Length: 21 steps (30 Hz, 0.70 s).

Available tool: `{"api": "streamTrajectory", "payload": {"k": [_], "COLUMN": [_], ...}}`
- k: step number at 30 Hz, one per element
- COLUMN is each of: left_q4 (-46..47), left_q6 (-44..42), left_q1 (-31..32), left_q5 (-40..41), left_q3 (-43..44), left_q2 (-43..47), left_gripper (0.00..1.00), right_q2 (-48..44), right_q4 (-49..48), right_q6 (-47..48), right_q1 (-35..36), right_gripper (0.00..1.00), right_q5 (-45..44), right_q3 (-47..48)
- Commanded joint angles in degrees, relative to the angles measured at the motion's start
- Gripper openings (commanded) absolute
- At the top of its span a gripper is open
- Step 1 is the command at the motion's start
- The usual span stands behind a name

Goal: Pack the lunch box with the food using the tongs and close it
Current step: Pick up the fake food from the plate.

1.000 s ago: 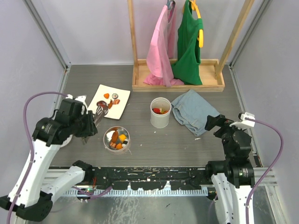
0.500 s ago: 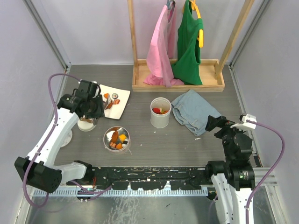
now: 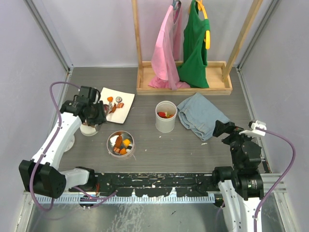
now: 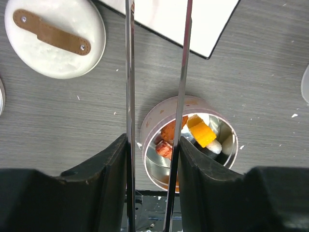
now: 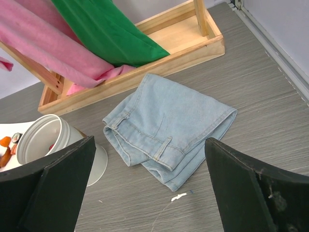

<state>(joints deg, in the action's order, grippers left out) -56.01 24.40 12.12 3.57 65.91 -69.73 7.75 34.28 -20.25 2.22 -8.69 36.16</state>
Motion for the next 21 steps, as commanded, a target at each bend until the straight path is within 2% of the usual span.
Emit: {"api": "streamTrajectory", "payload": {"k": [1, 21], "left_q4": [4.5, 8.3], "left_q6": [-0.1, 0.0], "left_q1": [-1.0, -3.5], "left_q5": [-1.4, -2.9], "left_q3": [-2.5, -3.3], "left_q2": [1.3, -4.8], "left_gripper": [0.41, 0.4], "right_q2": [0.2, -1.4], "right_q4": [-3.0, -3.1], "right_q6": [0.0, -0.1], "right_q1": [0.8, 2.0], "right_gripper": [1.0, 1.0], "right_q5": [-0.7, -1.3], "right_q3": [0.1, -0.2]}}
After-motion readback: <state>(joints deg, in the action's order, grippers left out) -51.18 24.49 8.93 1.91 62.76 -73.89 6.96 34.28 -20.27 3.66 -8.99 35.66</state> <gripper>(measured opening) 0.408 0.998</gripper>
